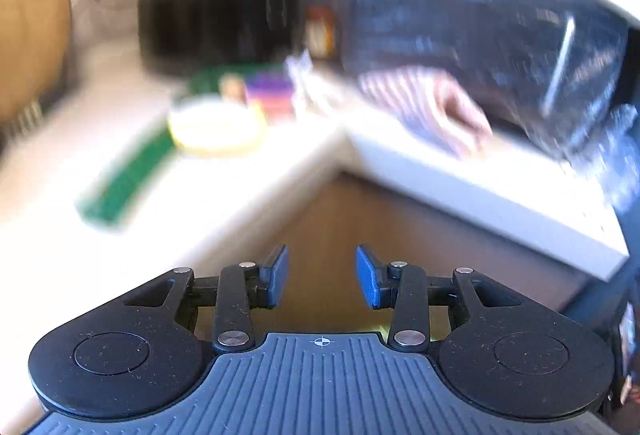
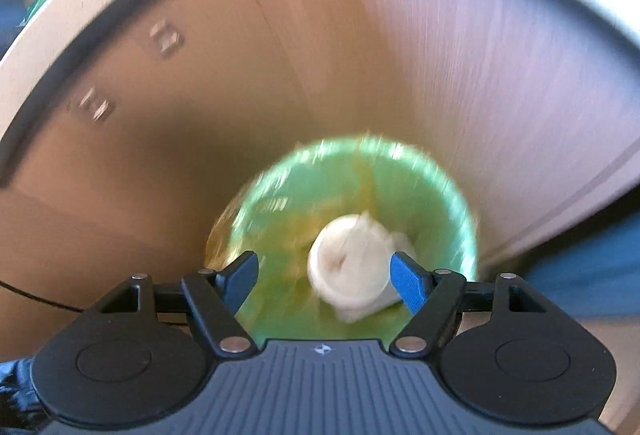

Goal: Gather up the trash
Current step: 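Raise both grippers out of the bin back to the counter, then grasp the ginger root with the left gripper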

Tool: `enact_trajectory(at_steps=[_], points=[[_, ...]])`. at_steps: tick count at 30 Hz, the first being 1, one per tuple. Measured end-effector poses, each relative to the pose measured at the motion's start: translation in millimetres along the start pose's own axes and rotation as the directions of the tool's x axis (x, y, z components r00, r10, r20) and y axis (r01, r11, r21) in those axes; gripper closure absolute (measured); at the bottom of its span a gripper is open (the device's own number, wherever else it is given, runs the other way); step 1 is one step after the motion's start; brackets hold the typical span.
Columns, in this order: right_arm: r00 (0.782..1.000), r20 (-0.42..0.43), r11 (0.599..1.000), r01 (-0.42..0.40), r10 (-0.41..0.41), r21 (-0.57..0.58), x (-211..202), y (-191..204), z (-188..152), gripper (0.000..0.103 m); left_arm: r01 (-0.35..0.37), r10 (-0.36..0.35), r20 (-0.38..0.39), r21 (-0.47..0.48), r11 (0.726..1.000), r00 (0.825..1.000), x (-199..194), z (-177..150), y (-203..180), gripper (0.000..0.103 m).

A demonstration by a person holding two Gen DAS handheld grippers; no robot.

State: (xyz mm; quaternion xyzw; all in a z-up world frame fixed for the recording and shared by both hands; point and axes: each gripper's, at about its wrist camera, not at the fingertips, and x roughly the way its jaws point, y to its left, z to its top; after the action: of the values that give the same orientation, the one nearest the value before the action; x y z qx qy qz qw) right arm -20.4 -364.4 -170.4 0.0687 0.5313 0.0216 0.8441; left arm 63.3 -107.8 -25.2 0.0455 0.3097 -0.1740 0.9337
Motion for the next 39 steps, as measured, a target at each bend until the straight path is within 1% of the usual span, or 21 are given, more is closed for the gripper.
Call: enact_trajectory(at_steps=[1, 3, 4, 5, 7, 8, 10, 11, 15, 16, 18, 20, 21, 22, 23, 24, 28, 32, 36, 37, 39], points=[[0.999, 0.025, 1.0, 0.021, -0.021, -0.016, -3, 5, 8, 0.029, -0.028, 0.027, 0.036, 0.021, 0.999, 0.999, -6, 13, 10, 0.06], [0.997, 0.07, 0.998, 0.046, -0.043, -0.045, -11, 17, 19, 0.029, -0.109, 0.106, 0.1, 0.031, 0.994, 0.989, -16, 36, 34, 0.06], [0.995, 0.09, 0.997, 0.057, -0.051, -0.058, -15, 23, 25, 0.029, -0.147, 0.144, 0.102, 0.018, 0.989, 0.984, -15, 47, 50, 0.06], [0.992, 0.109, 0.995, 0.066, -0.058, -0.07, -20, 28, 30, 0.027, -0.18, 0.18, 0.081, 0.0, 0.984, 0.98, -12, 56, 64, 0.061], [0.986, 0.152, 0.992, 0.082, -0.067, -0.093, -30, 35, 40, 0.021, -0.233, 0.233, 0.002, -0.011, 0.972, 0.973, 4, 70, 92, 0.061], [0.982, 0.175, 0.991, 0.089, -0.07, -0.104, -35, 39, 43, 0.016, -0.258, 0.258, -0.028, 0.003, 0.966, 0.966, 13, 76, 104, 0.061], [0.977, 0.199, 0.987, 0.106, -0.081, -0.118, -40, 45, 50, 0.015, -0.305, 0.307, -0.049, 0.048, 0.951, 0.95, 27, 79, 122, 0.061], [0.977, 0.195, 0.987, 0.109, -0.084, -0.12, -41, 47, 53, 0.015, -0.31, 0.314, -0.063, 0.065, 0.948, 0.947, 36, 80, 129, 0.061], [0.982, 0.164, 0.986, 0.112, -0.091, -0.124, -39, 56, 61, 0.015, -0.296, 0.307, -0.144, 0.093, 0.95, 0.941, 67, 72, 143, 0.06], [0.982, 0.162, 0.984, 0.118, -0.096, -0.134, -37, 59, 62, 0.015, -0.285, 0.296, -0.16, 0.088, 0.954, 0.942, 75, 67, 144, 0.06], [0.982, 0.159, 0.979, 0.129, -0.104, -0.158, -35, 67, 61, 0.015, -0.243, 0.25, -0.188, 0.06, 0.968, 0.95, 87, 59, 149, 0.061], [0.981, 0.162, 0.973, 0.139, -0.109, -0.184, -34, 74, 61, 0.015, -0.229, 0.232, -0.197, 0.037, 0.973, 0.953, 93, 53, 153, 0.062], [0.98, 0.165, 0.969, 0.145, -0.113, -0.198, -31, 80, 62, 0.015, -0.226, 0.228, -0.202, 0.034, 0.974, 0.952, 95, 49, 154, 0.064], [0.979, 0.171, 0.966, 0.15, -0.115, -0.213, -31, 83, 62, 0.015, -0.223, 0.224, -0.203, 0.03, 0.974, 0.953, 95, 44, 154, 0.074], [0.978, 0.176, 0.962, 0.154, -0.116, -0.226, -30, 86, 62, 0.015, -0.212, 0.212, -0.193, 0.018, 0.977, 0.958, 92, 41, 154, 0.087], [0.978, 0.176, 0.96, 0.155, -0.115, -0.233, -30, 88, 64, 0.015, -0.205, 0.201, -0.193, 0.003, 0.979, 0.96, 87, 38, 153, 0.088], [0.978, 0.189, 0.962, 0.132, -0.088, -0.24, -32, 93, 73, 0.015, -0.221, 0.205, -0.206, -0.059, 0.974, 0.957, 65, 27, 152, 0.089], [0.979, 0.195, 0.963, 0.111, -0.063, -0.247, -28, 100, 86, 0.015, -0.254, 0.232, -0.209, -0.089, 0.963, 0.95, 37, 7, 150, 0.089], [0.983, 0.182, 0.963, 0.073, -0.026, -0.259, -20, 109, 94, 0.015, -0.303, 0.272, -0.217, -0.123, 0.945, 0.938, 6, -12, 151, 0.089], [0.984, 0.178, 0.963, 0.063, -0.016, -0.261, -19, 110, 95, 0.015, -0.303, 0.27, -0.212, -0.141, 0.943, 0.939, -1, -15, 152, 0.089], [0.985, 0.171, 0.964, 0.037, 0.01, -0.265, -17, 114, 97, 0.015, -0.268, 0.231, -0.197, -0.189, 0.945, 0.953, -14, -17, 154, 0.089]])
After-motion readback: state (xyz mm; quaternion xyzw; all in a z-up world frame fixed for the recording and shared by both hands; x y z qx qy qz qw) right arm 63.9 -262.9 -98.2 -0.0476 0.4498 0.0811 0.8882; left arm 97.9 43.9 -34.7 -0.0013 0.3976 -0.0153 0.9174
